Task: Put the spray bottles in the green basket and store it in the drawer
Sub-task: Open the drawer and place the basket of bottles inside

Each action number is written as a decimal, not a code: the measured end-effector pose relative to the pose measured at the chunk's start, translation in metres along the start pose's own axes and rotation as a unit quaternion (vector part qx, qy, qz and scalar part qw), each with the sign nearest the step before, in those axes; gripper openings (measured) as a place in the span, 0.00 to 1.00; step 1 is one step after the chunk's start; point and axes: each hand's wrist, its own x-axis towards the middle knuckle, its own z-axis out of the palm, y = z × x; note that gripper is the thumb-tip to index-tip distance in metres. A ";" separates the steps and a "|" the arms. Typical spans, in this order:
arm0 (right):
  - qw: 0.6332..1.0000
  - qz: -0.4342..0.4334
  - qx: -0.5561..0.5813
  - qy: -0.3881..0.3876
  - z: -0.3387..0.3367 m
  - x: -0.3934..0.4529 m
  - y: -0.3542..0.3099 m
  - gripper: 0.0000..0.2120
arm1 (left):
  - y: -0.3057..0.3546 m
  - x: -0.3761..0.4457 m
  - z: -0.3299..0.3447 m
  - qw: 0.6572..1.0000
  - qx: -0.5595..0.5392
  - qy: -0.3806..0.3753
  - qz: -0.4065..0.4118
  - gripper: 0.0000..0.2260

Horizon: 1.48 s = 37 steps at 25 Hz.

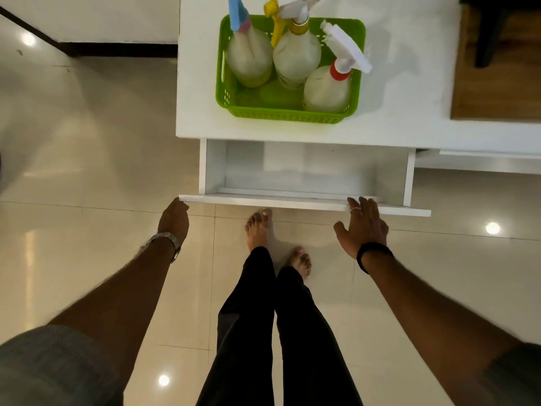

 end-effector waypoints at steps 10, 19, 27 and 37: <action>0.997 0.025 -0.025 -0.065 0.041 -0.064 0.021 0.36 | -0.053 -0.053 0.006 0.979 0.199 0.000 -0.052 0.34; 0.988 0.064 -0.059 -0.125 0.077 -0.118 0.030 0.37 | -0.106 -0.088 -0.009 0.936 0.346 -0.054 -0.032 0.27; 0.984 0.061 -0.099 -0.135 0.092 -0.141 0.035 0.39 | -0.123 -0.094 -0.016 0.909 0.399 -0.112 -0.042 0.27; 0.998 0.028 -0.051 -0.008 -0.034 0.001 -0.037 0.37 | 0.068 -0.015 -0.009 0.964 0.229 0.025 0.134 0.19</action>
